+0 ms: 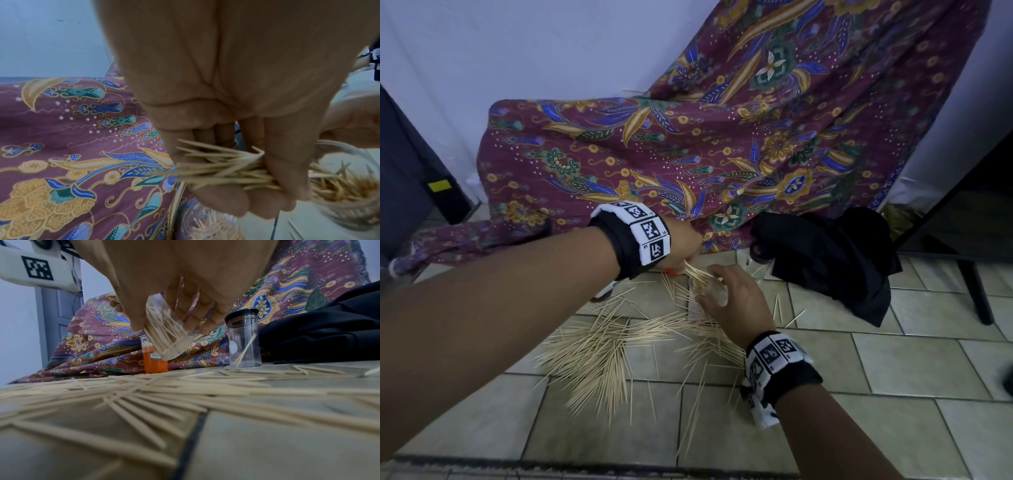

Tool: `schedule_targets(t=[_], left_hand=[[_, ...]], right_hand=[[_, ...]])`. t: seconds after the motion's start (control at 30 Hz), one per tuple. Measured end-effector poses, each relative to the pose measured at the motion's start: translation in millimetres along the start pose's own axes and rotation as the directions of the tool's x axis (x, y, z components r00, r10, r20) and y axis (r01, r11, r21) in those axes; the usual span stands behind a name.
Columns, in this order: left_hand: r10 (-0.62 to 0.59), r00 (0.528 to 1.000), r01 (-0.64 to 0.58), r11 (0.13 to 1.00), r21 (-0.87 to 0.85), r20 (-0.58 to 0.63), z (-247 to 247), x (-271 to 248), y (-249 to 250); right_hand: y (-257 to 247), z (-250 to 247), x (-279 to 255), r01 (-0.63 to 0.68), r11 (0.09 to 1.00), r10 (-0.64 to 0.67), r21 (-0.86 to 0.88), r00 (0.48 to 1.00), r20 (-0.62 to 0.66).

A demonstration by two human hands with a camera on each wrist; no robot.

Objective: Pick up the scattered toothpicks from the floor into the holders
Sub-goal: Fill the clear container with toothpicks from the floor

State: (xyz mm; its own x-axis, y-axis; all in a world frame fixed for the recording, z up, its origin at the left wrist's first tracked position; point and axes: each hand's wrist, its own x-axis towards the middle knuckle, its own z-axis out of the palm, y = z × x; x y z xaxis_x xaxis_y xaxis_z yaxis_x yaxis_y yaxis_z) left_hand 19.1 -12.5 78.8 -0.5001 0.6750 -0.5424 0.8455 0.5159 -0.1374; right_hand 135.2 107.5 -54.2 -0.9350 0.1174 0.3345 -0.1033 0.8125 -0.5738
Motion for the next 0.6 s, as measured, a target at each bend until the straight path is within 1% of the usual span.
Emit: schedule_targets(t=[0.13,0.27,0.37,0.43,0.6], left_hand=[[-0.002,1.0,0.002,1.0,0.02,-0.023,4.9,4.9,2.1],[0.022,0.996,-0.02,1.0,0.022,-0.092,4.2,8.6,6.8],[0.04,0.995,-0.04,0.999,0.01,-0.096,1.6,9.2,10.2],[0.036,0.995,-0.04,0.998,-0.04,-0.097,0.3,8.2,10.3],[0.004,0.991,-0.036,0.972,-0.232,-0.135,0.9,9.6,5.3]], right_hand=[[0.7,1.2,0.9,0.017,1.0,-0.017,0.002,1.0,-0.005],[-0.4,1.0,1.8,0.019,1.0,-0.019,0.007,1.0,-0.001],[0.1,0.7,1.3,0.016,1.0,-0.016,0.008,1.0,-0.001],[0.6,0.8,1.3,0.008,1.0,-0.008,0.014,1.0,-0.001],[-0.4,0.4,1.3,-0.001,1.0,0.001,0.017,1.0,0.012]])
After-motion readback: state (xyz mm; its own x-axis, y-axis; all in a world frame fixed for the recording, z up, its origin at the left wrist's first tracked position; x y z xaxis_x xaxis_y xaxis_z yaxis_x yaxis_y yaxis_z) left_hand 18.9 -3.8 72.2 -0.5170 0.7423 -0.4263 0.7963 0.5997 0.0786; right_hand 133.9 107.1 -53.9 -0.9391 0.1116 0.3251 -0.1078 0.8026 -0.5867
